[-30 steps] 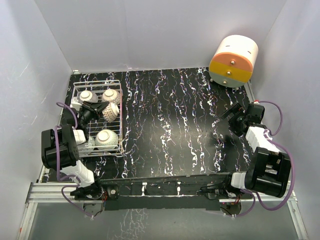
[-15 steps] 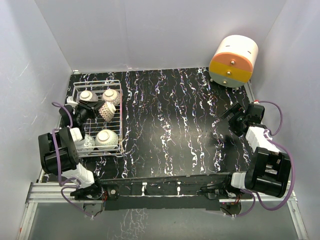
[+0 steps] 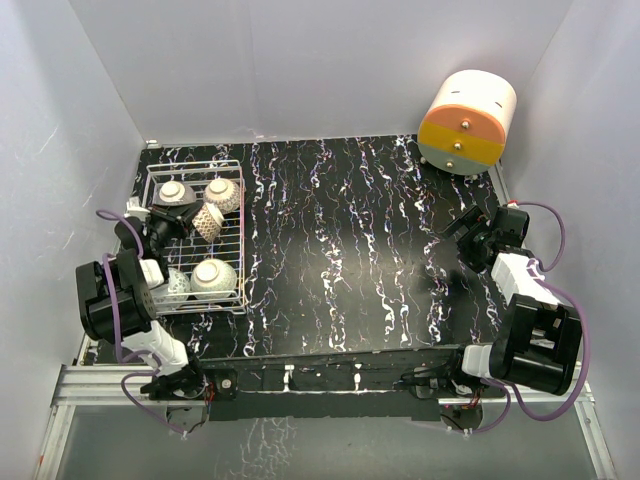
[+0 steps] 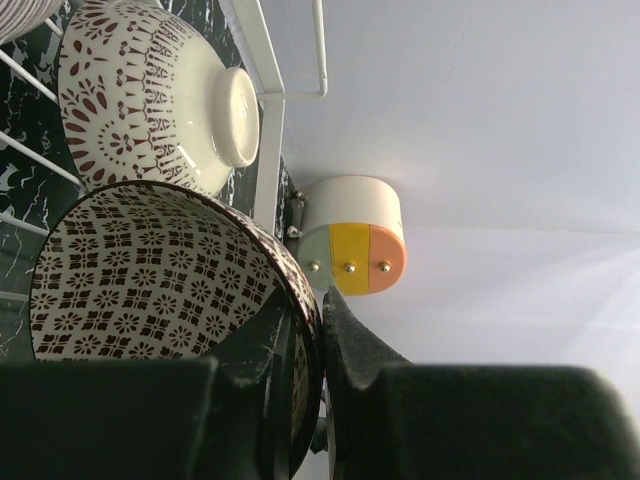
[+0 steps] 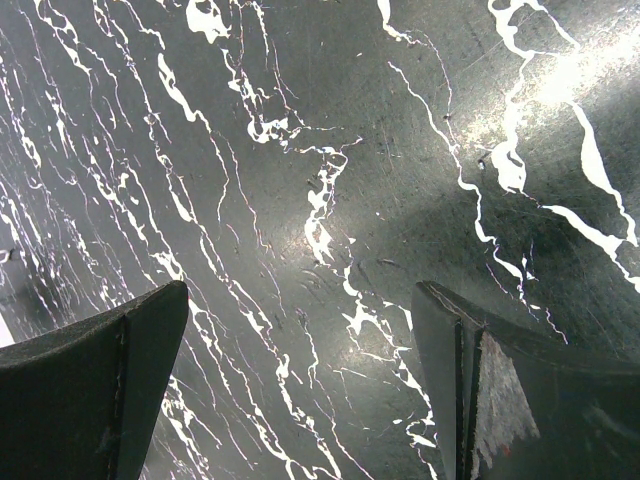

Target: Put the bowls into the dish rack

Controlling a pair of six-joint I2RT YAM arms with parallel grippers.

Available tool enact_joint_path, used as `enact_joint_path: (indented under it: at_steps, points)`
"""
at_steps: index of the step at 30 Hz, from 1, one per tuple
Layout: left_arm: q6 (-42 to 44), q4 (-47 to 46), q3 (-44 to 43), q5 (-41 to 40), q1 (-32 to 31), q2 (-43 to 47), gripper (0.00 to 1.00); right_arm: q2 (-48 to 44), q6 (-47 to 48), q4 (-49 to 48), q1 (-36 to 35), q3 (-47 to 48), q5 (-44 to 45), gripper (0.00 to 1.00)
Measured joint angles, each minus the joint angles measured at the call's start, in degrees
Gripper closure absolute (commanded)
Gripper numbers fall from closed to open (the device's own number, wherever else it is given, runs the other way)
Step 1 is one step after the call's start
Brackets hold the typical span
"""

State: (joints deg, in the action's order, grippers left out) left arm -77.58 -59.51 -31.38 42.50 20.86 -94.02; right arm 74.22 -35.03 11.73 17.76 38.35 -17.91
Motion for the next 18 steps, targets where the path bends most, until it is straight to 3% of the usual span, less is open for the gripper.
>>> enact_joint_path:
  at_steps: [7, 18]
  points:
    - [-3.8, -6.1, 1.5, -0.1, 0.1, -1.3, 1.00, 0.0, 0.0, 0.0, 0.0, 0.0, 0.0, 0.03]
    - [-5.2, -3.7, -1.2, 0.6, -6.2, -2.7, 1.00, 0.0, 0.0, 0.0, 0.0, -0.1, 0.4, 0.03]
